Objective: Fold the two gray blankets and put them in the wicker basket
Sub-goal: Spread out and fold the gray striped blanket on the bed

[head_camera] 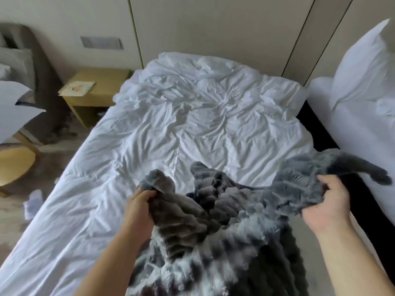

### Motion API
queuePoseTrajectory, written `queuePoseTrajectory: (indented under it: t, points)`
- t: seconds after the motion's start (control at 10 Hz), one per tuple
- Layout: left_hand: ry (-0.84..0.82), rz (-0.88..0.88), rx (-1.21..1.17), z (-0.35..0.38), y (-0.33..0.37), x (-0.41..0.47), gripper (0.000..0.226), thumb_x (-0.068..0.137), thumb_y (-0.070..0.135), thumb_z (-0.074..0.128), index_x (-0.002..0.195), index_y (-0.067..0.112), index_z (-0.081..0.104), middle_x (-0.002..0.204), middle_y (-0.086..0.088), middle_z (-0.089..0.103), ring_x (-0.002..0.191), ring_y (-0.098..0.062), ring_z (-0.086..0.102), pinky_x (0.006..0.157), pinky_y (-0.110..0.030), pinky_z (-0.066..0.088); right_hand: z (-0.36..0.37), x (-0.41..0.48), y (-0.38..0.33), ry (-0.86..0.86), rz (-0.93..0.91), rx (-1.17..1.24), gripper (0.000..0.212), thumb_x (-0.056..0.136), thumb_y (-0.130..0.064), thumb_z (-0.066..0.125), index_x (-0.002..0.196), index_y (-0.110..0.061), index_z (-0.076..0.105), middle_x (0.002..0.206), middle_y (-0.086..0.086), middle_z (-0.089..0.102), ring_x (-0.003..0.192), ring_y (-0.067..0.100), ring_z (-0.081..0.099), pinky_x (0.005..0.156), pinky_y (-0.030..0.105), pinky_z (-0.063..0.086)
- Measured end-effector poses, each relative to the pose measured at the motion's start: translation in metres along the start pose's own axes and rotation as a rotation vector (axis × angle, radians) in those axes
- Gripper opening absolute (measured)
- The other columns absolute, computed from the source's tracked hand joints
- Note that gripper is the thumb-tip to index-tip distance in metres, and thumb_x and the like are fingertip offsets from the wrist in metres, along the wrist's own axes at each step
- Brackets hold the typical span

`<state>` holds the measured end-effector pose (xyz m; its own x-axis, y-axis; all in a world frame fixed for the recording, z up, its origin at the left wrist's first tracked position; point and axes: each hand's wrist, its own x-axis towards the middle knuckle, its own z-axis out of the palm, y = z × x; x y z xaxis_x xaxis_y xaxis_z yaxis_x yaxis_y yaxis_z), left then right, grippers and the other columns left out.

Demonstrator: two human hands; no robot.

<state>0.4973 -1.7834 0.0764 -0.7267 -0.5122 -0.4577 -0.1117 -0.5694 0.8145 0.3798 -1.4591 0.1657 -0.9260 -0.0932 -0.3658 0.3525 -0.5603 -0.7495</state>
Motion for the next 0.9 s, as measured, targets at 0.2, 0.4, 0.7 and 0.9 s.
queuePoseTrajectory:
  t: [0.2,0.4,0.7,0.9]
  points:
    - [-0.298,-0.42,0.157,0.005,-0.037,-0.063,0.026,0.068,0.015,0.053,0.086,0.001,0.066,0.072,-0.018,0.064,0.066,-0.03,0.06,0.063,-0.033,0.047,0.015,-0.061,0.084,-0.027,0.421,-0.968,0.014,0.067,-0.026,0.065,0.065,-0.012,0.061,0.063,-0.001,0.057,0.06,0.019,0.052,0.062,0.028,0.036]
    - [-0.461,-0.469,1.364,-0.029,-0.086,-0.08,0.045,0.083,0.046,0.065,0.108,0.01,0.069,0.099,-0.006,0.066,0.087,-0.02,0.062,0.088,-0.031,0.051,-0.03,-0.079,0.164,-0.44,0.704,-1.451,0.06,0.081,-0.045,0.069,0.133,-0.02,0.053,0.119,0.001,0.063,0.089,0.009,0.056,0.069,0.016,0.043]
    - [-0.686,-0.961,1.64,-0.067,-0.081,-0.09,0.016,0.092,0.03,0.055,0.096,0.016,0.062,0.089,0.008,0.066,0.082,-0.011,0.064,0.081,-0.027,0.054,-0.039,-0.069,0.185,-0.401,0.526,-1.661,0.024,0.085,-0.027,0.06,0.107,-0.02,0.059,0.093,-0.001,0.06,0.074,0.015,0.057,0.06,0.022,0.043]
    - [0.036,-0.379,1.067,-0.079,-0.093,-0.069,0.017,0.087,0.006,0.046,0.092,0.016,0.059,0.071,-0.003,0.058,0.057,-0.019,0.05,0.05,-0.021,0.039,0.003,-0.06,0.224,-0.524,0.292,-1.545,0.063,0.078,-0.044,0.065,0.134,-0.027,0.043,0.131,-0.007,0.048,0.11,0.012,0.05,0.083,0.023,0.039]
